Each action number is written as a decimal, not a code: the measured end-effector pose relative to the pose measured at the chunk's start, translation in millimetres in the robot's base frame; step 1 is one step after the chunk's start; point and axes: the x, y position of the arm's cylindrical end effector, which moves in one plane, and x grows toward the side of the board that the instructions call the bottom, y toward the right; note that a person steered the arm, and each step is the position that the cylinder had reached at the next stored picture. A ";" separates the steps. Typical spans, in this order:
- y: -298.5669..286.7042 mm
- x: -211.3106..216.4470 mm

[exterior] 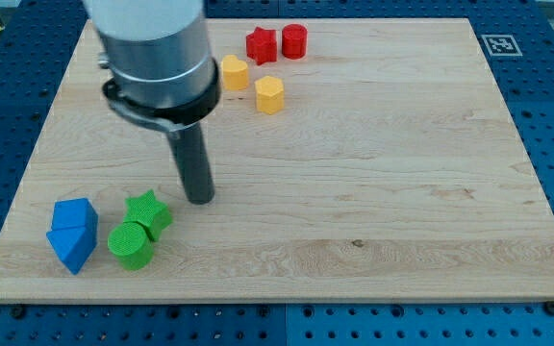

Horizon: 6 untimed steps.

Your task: Push the red star into the red circle

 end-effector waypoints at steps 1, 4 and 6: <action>-12.2 -67.5; 37.6 -252.0; 68.6 -262.8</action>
